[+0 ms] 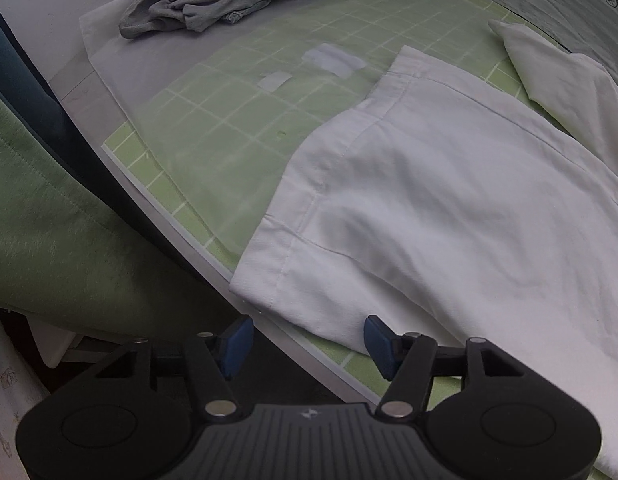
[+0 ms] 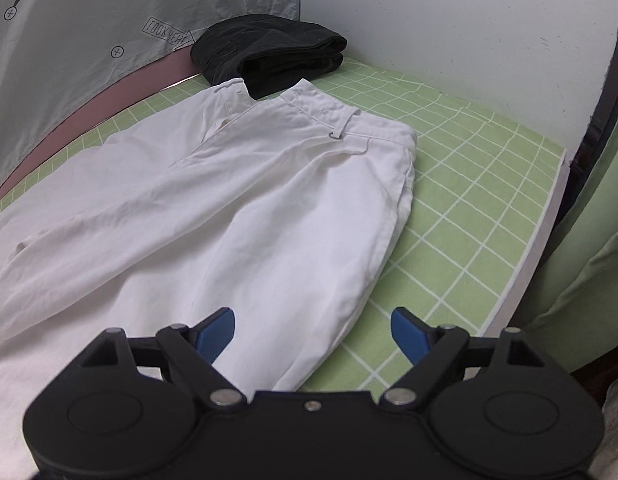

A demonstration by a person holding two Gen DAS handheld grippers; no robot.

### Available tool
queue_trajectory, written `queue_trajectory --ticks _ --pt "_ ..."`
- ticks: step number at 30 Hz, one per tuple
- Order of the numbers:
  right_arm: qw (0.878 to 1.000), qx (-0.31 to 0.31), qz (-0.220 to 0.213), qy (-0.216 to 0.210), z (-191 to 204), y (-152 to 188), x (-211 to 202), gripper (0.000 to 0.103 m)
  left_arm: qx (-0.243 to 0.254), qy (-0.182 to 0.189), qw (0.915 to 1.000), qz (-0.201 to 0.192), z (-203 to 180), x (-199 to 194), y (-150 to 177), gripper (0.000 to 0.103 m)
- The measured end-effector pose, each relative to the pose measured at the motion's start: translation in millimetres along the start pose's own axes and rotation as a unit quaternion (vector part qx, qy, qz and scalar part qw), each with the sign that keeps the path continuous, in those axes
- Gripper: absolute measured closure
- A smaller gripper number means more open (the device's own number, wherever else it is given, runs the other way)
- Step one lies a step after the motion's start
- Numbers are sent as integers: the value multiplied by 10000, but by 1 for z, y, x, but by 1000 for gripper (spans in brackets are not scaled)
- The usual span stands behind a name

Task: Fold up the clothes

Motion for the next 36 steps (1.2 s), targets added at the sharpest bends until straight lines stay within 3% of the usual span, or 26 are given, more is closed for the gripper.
queue_trajectory --ticks 4,8,11,17,21,26,29,31,36 --pt "9999 48 1 -105 -2 1 3 39 -205 89 9997 -51 4 0 -4 41" --pt "9996 149 27 -244 -7 -2 8 52 -232 59 9997 -87 5 0 -5 61" --pt "9995 166 129 -252 -9 -4 17 54 -335 20 9994 -111 7 0 -7 84" --pt "9992 113 242 -314 -10 -8 26 54 -491 110 9983 -296 9 -8 -10 97" --pt "9994 175 192 -241 -17 -11 25 99 -622 212 9965 -509 9 -20 -15 99" --pt "9981 399 -153 -440 -31 -24 -1 102 -1099 509 9900 -726 12 -45 -34 100" --pt "9973 364 -435 -473 -37 -35 -26 102 -938 562 9880 -1096 8 -72 -46 100" --pt "9988 94 -338 -341 -32 -32 -23 102 -837 623 9879 -1145 5 -79 -50 100" --pt "9976 -691 33 57 -17 -21 -9 101 -551 26 9960 -702 0 -44 -35 98"
Point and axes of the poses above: each gripper's, at about its wrist camera, not at the fingertips, and x roughly the way its jaws point, z to its left, y to its underside, the point moved 2 cm from there along x, roughly the way its jaws point, and after that the axes turned 12 degrees about -x, right-handed, at the moved point
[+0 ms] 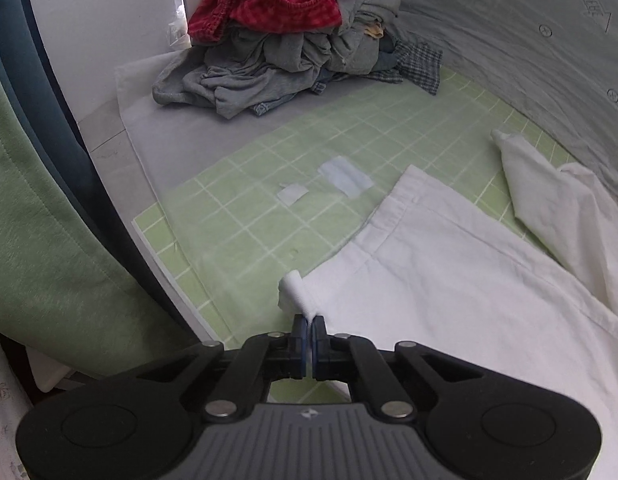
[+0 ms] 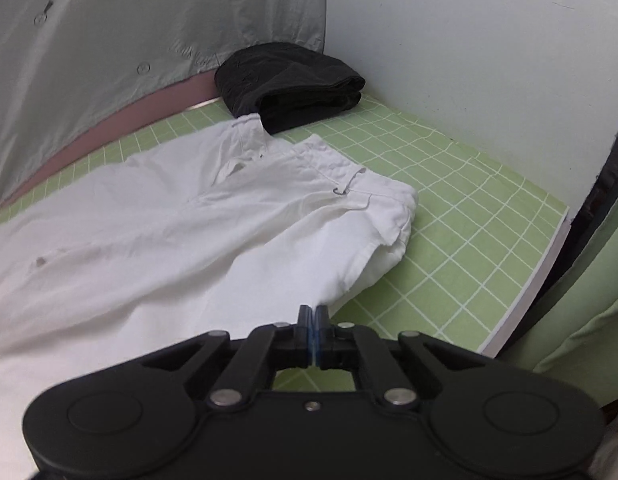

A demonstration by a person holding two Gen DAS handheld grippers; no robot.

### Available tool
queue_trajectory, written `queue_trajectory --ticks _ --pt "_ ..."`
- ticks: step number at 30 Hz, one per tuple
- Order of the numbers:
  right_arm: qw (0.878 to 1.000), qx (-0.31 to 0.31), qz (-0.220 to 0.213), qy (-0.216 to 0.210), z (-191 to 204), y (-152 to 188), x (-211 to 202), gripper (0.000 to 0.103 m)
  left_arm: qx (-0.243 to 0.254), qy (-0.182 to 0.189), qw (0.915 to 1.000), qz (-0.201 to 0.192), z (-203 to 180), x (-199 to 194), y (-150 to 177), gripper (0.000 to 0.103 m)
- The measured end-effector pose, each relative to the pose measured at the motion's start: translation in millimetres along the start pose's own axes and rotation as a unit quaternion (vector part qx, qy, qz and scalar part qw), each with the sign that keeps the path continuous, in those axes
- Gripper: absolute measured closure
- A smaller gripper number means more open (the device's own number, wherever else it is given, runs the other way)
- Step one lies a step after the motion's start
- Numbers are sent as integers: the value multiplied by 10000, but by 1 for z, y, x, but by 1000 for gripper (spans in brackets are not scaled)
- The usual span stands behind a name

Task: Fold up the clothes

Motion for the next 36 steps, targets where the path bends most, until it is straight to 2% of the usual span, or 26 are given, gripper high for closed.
queue_trajectory --ticks 2,4,6,7,9,10,12,24,32,36 --pt "9993 -314 158 150 7 4 6 98 -23 -112 9999 97 6 5 6 91" --pt "9987 -421 126 239 11 4 4 66 -16 -164 9998 126 10 7 9 85" --pt "9985 -503 -12 205 18 -4 1 56 86 -157 9998 1 6 3 5 66" --pt "9983 -548 -78 186 22 -9 0 49 126 -152 9998 -80 4 1 3 62" --pt "9976 -637 -212 147 31 -18 -2 40 208 -141 9994 -255 -6 -6 -4 46" --pt "9972 -681 -278 127 35 -22 -3 34 228 -145 9991 -334 -11 -8 -7 42" --pt "9961 -770 -411 88 43 -31 -5 32 260 -104 9987 -430 -20 -12 -11 36" --pt "9922 -1021 -597 -399 101 -69 13 29 286 118 9991 -279 -71 5 -25 33" --pt "9943 -818 -617 -299 121 -115 46 26 219 345 9988 -273 -134 32 -61 24" --pt "9961 -701 -490 -197 135 -135 73 26 175 484 9984 -225 -175 56 -85 24"
Point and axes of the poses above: each gripper's, at about its wrist camera, not at the fingertips, and x roughly the way its jaws point, z to its left, y to its underside, the point moved 2 cm from there along x, roughly the way its jaws point, and after that the axes turned 12 degrees about -x, right-handed, at the moved point
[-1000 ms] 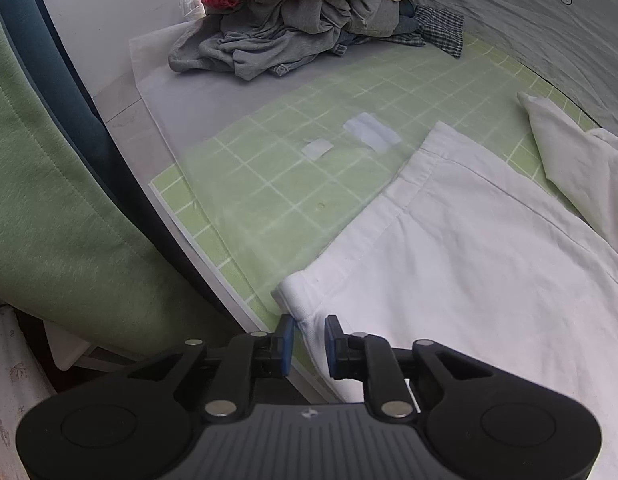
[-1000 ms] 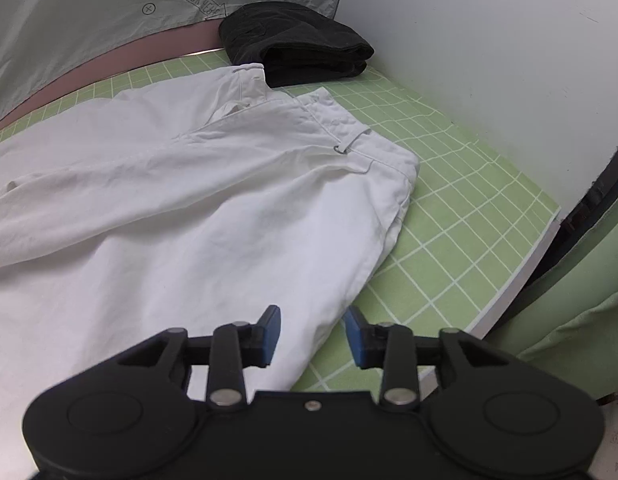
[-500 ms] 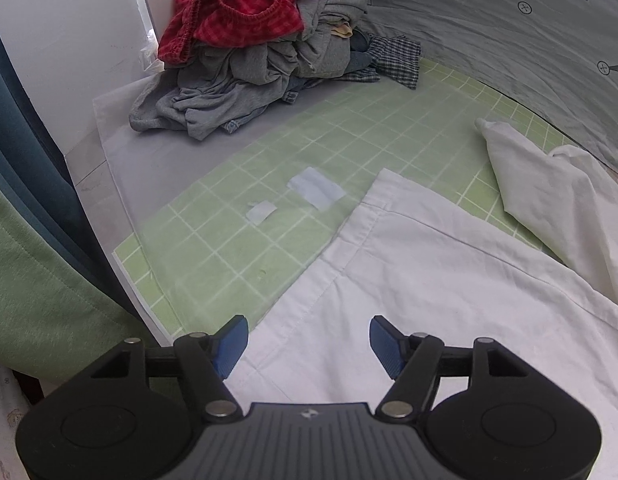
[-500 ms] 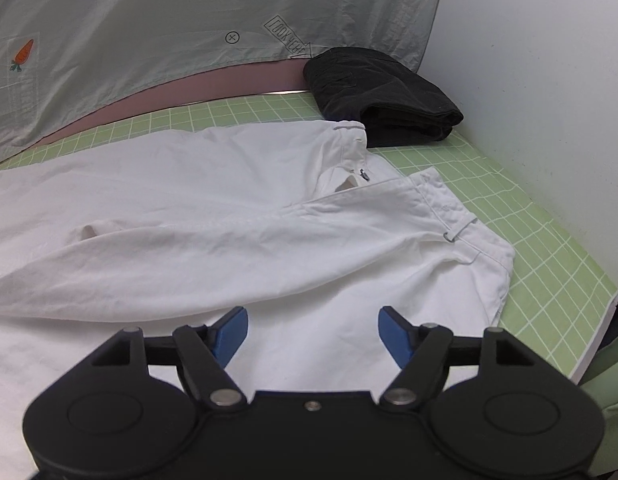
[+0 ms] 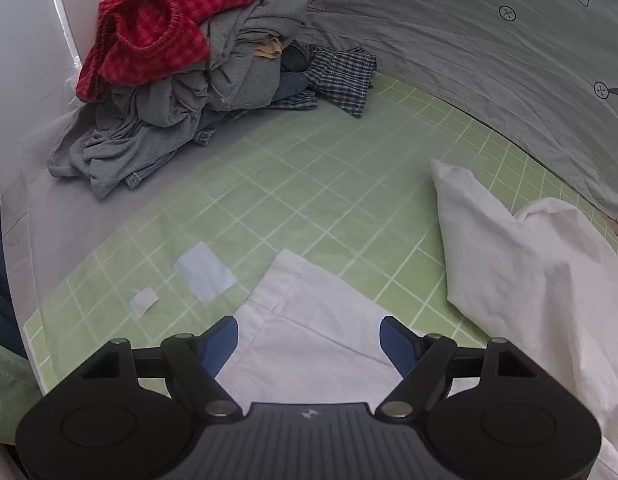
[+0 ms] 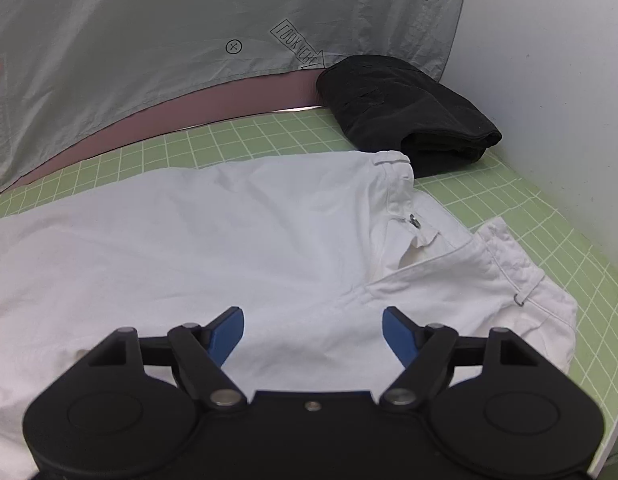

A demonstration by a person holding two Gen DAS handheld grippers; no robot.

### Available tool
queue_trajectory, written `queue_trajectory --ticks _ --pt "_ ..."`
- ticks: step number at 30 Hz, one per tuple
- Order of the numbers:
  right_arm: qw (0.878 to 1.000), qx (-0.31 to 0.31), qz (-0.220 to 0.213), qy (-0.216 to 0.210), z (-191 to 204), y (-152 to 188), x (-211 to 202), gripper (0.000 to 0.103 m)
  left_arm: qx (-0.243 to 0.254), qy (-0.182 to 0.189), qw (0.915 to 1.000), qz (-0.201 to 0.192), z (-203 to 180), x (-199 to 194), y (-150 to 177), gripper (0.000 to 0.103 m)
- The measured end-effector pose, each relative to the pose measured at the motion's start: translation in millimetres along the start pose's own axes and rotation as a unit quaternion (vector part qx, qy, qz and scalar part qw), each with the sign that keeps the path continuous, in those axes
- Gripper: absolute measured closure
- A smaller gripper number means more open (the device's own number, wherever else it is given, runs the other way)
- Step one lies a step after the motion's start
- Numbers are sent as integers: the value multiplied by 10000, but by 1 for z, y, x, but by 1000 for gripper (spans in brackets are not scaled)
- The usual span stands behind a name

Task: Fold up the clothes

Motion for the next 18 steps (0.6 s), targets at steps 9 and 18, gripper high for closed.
queue_trajectory --ticks 9,18 --pt "9974 -40 502 508 17 -18 62 23 -147 359 9992 111 -80 65 -52 21" --pt "9941 13 656 867 20 -31 87 18 -191 528 9979 315 -118 114 -74 22"
Point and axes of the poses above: each gripper's, at about its wrist camera, not at the fingertips, and x roughly the way its jaws point, z to its left, y to its underside, the point moved 2 cm from there along x, roughly the way its jaws point, and after that the axes turned 12 degrees about -x, right-handed, at the moved point
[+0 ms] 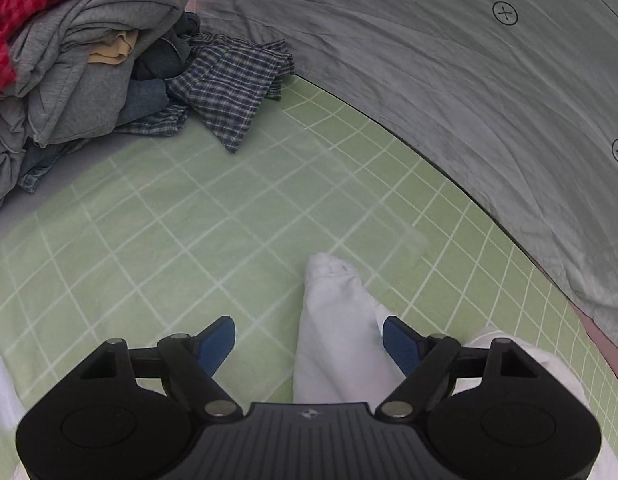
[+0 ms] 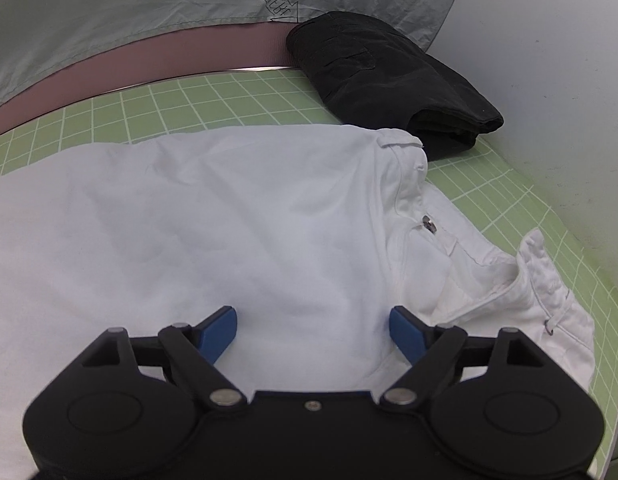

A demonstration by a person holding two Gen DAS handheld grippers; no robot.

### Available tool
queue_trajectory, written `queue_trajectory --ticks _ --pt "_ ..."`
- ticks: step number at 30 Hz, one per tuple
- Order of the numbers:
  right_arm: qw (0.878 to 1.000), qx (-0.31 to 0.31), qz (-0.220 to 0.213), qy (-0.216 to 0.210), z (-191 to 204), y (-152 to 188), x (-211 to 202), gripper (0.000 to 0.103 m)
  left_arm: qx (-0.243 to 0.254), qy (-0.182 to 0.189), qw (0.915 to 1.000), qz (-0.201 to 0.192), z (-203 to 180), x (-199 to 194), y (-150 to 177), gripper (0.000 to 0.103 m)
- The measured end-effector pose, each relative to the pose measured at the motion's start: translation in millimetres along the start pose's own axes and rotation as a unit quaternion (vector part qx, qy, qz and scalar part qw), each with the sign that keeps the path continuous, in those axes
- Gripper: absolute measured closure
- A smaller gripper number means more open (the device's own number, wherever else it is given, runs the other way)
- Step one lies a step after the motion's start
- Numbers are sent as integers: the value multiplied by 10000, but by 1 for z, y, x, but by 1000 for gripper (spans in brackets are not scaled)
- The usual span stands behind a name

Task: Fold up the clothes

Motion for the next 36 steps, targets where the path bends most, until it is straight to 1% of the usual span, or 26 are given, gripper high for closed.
queue_trajectory --ticks 1,2,3,4,5,6,7,8,10,12,13,15,16,18,19,20,22,23,24,27,29,30,33,36 --pt "10000 39 6 -3 0 -1 0 18 46 -40 10000 25 -4 5 -1 24" --pt "10000 67 9 -10 0 -1 1 18 115 -77 9999 30 -7 8 0 31" --pt "10000 79 10 -19 -1 -1 1 18 202 -55 9998 45 -10 9 1 45" --pt "10000 73 3 -24 0 -1 0 18 287 2 9996 69 -13 9 2 54" --pt "10000 60 -8 -27 0 0 -1 18 336 71 9993 112 -16 8 3 81" --pt "10000 44 -28 -26 0 1 -1 18 361 151 9991 148 -19 5 4 97" --pt "10000 26 -52 -22 1 2 -2 18 404 244 9989 76 -22 -1 5 98" --pt "10000 11 -79 -18 1 3 -3 18 452 339 9984 -18 -26 -8 5 100" --pt "9999 -25 -139 -17 2 5 -4 18 558 565 9963 -335 -34 -32 4 101" --pt "9998 -52 -173 -25 1 7 -5 18 531 850 9928 -655 -37 -63 -1 101" --pt "9998 -61 -188 -34 0 9 -5 18 492 1030 9898 -849 -34 -82 -3 101" --pt "9997 -97 -225 -49 -1 12 -7 18 469 1347 9811 -1308 -23 -120 -6 101" --pt "9996 -125 -249 -54 -1 13 -7 18 472 1433 9771 -1499 -14 -135 -5 101" --pt "9994 -165 -291 -58 -1 16 -9 18 502 1294 9723 -1883 4 -159 1 100" --pt "9993 -175 -313 -63 -1 18 -10 18 543 1060 9728 -1989 15 -163 7 100" --pt "9993 -179 -335 -72 -1 19 -10 18 601 767 9755 -1970 26 -160 14 100" --pt "9992 -174 -355 -46 0 19 -11 18 464 129 9868 -1544 56 -136 30 99" --pt "9992 -169 -353 -32 1 19 -11 18 365 -124 9915 -1246 71 -121 38 98" --pt "9993 -163 -346 -18 1 18 -11 18 272 -281 9939 -1029 84 -110 44 94" --pt "9994 -173 -308 -17 2 16 -11 18 1 -705 9966 -434 119 -82 61 91" --pt "9994 -187 -294 -46 2 15 -12 18 -280 -526 9976 -354 131 -80 63 89" --pt "9994 -194 -286 -60 2 15 -12 18 -439 -448 9974 -351 136 -79 62 84" --pt "9994 -214 -264 -103 1 13 -13 18 -388 -407 9976 -397 135 -74 59 71" --pt "9993 -235 -242 -146 1 11 -14 18 -333 -488 9978 -299 131 -60 59 71"
Point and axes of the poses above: each gripper's, at about its wrist camera, not at the fingertips, and x roughly the way its jaws point, z to its left, y to its underside, the point moved 2 cm from there along x, roughly the way its jaws point, and after that the axes turned 12 degrees about -x, right-handed, at the moved point
